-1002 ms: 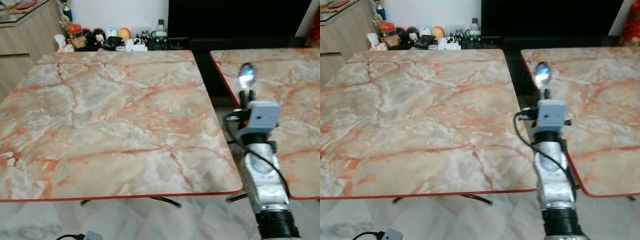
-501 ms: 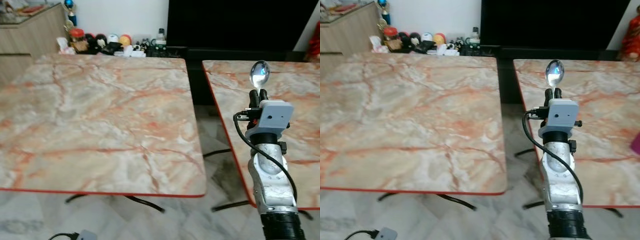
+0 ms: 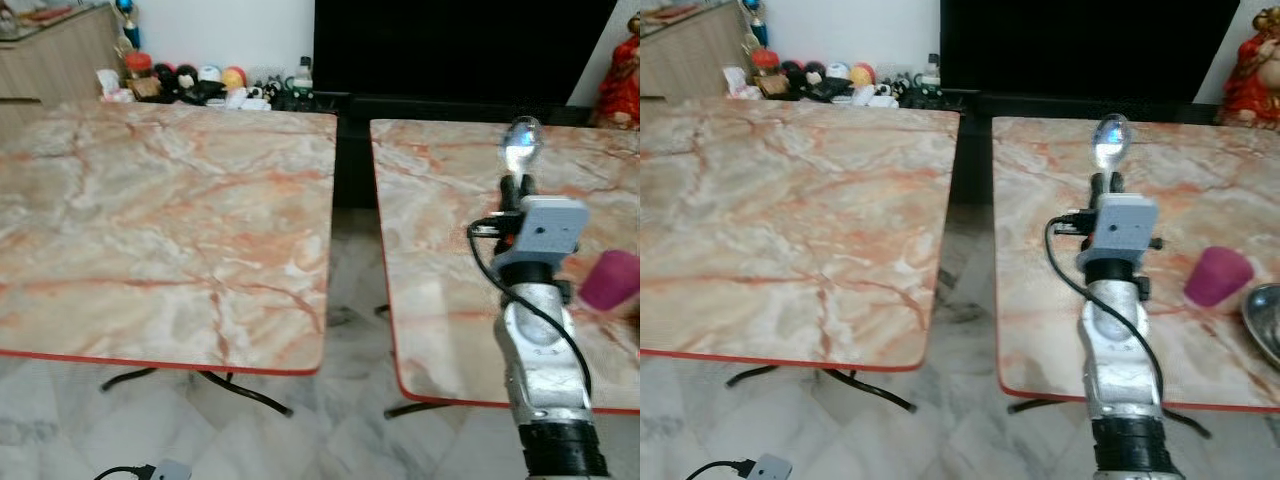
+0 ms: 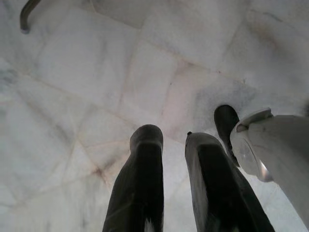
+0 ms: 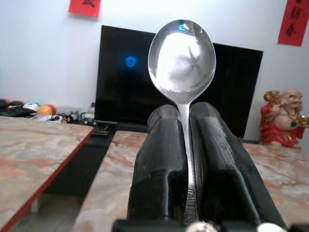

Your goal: Setting the table

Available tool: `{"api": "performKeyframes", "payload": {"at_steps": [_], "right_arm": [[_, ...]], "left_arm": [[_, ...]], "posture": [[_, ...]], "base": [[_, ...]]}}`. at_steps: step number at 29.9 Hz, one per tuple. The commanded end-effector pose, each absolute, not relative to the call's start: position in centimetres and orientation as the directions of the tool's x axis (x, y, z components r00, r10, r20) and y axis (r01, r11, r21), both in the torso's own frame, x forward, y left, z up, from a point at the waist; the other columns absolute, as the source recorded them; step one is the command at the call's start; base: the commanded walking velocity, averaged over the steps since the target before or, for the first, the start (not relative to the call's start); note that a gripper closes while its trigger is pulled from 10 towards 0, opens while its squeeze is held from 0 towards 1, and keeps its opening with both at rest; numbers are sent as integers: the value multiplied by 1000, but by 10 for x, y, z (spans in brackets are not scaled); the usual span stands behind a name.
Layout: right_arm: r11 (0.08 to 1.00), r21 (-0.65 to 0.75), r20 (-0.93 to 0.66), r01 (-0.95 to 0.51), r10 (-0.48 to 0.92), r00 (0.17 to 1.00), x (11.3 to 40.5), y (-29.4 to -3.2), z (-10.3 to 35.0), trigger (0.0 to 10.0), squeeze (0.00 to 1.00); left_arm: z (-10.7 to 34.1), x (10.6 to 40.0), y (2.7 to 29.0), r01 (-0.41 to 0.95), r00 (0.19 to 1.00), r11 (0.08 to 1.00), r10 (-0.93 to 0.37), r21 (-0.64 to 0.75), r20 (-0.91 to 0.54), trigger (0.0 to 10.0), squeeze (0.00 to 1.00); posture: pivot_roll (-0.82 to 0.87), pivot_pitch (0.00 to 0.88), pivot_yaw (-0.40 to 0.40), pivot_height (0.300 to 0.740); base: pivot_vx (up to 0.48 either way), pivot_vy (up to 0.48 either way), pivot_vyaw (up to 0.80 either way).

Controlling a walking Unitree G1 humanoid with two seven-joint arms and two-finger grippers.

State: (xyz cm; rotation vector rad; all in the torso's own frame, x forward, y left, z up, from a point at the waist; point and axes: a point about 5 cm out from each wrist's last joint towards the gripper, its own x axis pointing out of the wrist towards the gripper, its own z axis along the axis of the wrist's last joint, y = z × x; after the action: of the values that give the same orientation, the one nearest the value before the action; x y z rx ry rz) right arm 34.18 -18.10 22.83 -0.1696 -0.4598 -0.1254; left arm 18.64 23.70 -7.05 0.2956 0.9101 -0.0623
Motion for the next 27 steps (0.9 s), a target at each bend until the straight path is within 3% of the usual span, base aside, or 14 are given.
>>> {"api": "performKeyframes", "payload": {"at_steps": [1, 27], "right_arm": [[976, -120, 463, 180, -105, 880, 340, -187, 232, 10000, 0], [970, -120, 479, 209, -128, 868, 341, -197, 240, 10000, 0]], "left_arm": [[-73, 183, 233, 189, 601, 959, 57, 211, -797, 10000, 0], [-74, 182, 232, 185, 598, 961, 54, 203, -799, 10000, 0]], "posture": [[-19, 107, 33, 740], [-26, 131, 29, 740]], "base": [[0, -420, 0], [0, -422, 0]]}}
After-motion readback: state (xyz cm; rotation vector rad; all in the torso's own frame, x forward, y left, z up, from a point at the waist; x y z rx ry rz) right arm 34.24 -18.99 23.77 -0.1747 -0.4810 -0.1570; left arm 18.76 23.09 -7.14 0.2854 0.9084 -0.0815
